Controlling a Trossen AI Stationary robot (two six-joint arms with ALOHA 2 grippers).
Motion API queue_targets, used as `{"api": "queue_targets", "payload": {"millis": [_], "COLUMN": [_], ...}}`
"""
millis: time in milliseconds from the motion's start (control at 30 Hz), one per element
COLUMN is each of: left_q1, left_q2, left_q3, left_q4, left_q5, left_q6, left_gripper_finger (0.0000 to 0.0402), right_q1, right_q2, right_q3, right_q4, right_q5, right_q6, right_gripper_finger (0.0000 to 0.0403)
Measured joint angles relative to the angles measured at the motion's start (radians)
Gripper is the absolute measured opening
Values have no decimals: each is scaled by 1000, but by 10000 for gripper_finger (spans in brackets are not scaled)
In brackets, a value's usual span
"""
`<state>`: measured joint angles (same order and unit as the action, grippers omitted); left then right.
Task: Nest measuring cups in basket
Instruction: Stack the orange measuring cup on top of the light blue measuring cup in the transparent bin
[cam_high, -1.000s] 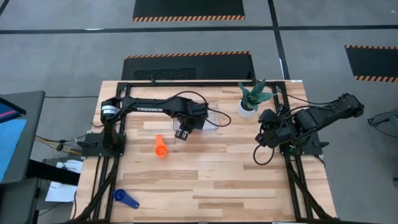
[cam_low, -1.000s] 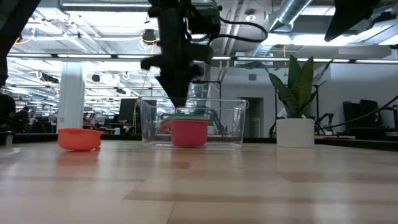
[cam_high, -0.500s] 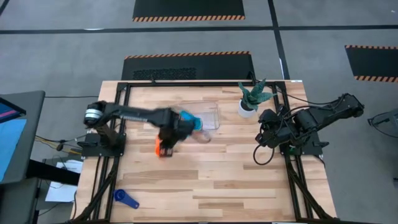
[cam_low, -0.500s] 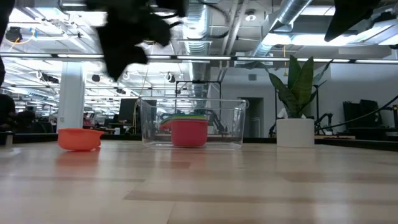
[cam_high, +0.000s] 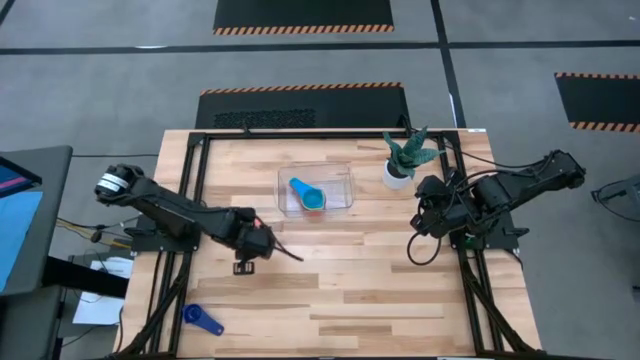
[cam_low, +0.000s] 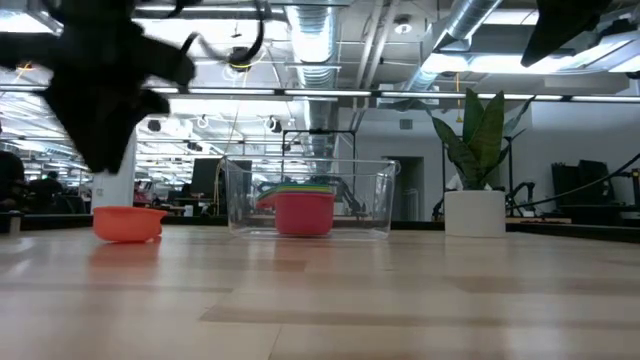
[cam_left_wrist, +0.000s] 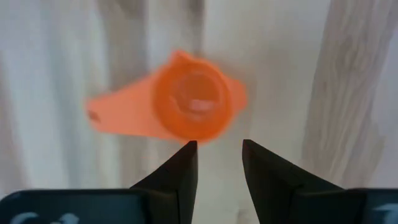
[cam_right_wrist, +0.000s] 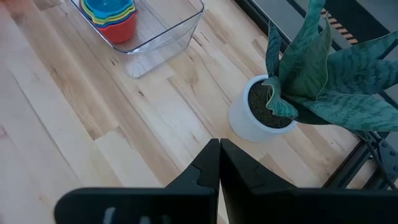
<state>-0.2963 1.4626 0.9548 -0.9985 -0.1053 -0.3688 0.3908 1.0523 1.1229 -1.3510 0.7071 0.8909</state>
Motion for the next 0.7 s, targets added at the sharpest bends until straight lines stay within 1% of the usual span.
{"api": "queue_targets", "payload": {"millis": [100, 133, 267, 300, 400, 533, 700], "left_q1": [-10, -11, -12, -11, -12, -12, -12], "left_q2": [-2, -3, -3, -3, -4, -4, -3], "left_q3": [-57, -63, -63, -63, -77, -112, -160], "left_q4": [69, 83, 87, 87, 118, 166, 248], "left_q5": [38, 30, -63, -68, -44, -5, -8], "left_q6": [-8, -5, 35, 59, 111, 111, 160], "left_gripper_finger": [114, 114, 114, 114, 114, 114, 114], "right_q1": [0, 0, 0, 0, 0, 0, 0], "right_q2": [0, 0, 0, 0, 0, 0, 0], "right_q3": [0, 0, 0, 0, 0, 0, 0], "right_q4": [0, 1, 1, 2, 5, 4, 3], "right_q5": [0, 0, 0, 0, 0, 0, 0], "right_q6": [0, 0, 1, 1, 8, 34, 36], "right_gripper_finger": [33, 33, 33, 33, 33, 33, 33]}}
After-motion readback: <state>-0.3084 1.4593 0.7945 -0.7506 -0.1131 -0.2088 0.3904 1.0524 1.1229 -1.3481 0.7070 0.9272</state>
